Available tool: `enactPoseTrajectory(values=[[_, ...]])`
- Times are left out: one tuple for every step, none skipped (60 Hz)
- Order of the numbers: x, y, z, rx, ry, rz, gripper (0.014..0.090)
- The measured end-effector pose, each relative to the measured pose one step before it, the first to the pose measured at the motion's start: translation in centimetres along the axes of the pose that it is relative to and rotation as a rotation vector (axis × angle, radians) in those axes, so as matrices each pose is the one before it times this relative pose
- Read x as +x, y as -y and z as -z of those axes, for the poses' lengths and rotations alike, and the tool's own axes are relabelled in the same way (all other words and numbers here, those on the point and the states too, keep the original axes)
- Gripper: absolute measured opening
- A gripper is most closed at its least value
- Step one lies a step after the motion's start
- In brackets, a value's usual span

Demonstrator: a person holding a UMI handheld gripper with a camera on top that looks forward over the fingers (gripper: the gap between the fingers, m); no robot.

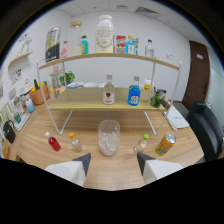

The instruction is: Make me a cup of Vodka Sunrise.

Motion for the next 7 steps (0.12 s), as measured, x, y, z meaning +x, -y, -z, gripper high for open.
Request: enactPoseTrajectory(values=[[-0.041,0.02,0.004,0.00008,-0.00054,0.0008,0.0859],[-0.067,-0.009,0.001,-0.00096,0.00045,0.0007,0.0859],[-0.084,-0.011,0.001,-0.0009,0.00145,0.0006,0.086],[-0.069,-0.018,0.01,-0.00103,0.00148,0.0004,0.0859],[-0.061,-0.018,0.004,-0.00059,0.00061,0.0003,0.0858],[-0.051,-0.028,-0.004,-0.0003,0.00036,0.0002,0.0858],[-0.05,-0.01,-0.006,-0.0003,0.00034,-0.0001,0.0858]])
